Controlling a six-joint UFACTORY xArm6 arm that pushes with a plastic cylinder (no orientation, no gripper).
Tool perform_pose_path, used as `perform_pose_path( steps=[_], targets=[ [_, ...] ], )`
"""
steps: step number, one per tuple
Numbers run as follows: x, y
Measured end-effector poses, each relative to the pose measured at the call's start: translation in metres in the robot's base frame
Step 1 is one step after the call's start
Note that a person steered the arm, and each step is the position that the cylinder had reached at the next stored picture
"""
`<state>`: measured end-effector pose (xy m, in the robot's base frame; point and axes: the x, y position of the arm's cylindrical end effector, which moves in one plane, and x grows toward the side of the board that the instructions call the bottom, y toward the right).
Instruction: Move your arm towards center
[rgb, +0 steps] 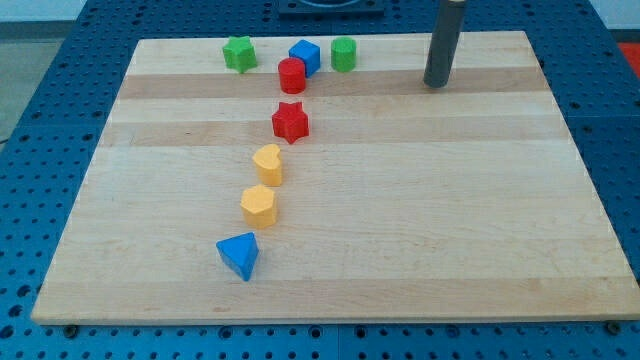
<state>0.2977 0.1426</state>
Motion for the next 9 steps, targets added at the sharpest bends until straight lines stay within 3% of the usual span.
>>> perform_pose_path(
  steps=[3,4,5,6,9],
  targets=[
    [0.000,-0.001],
    [-0.002,0.024],
    [-0.022,0.100],
    [-0.059,0.128],
    [-0.070,0.128]
  ],
)
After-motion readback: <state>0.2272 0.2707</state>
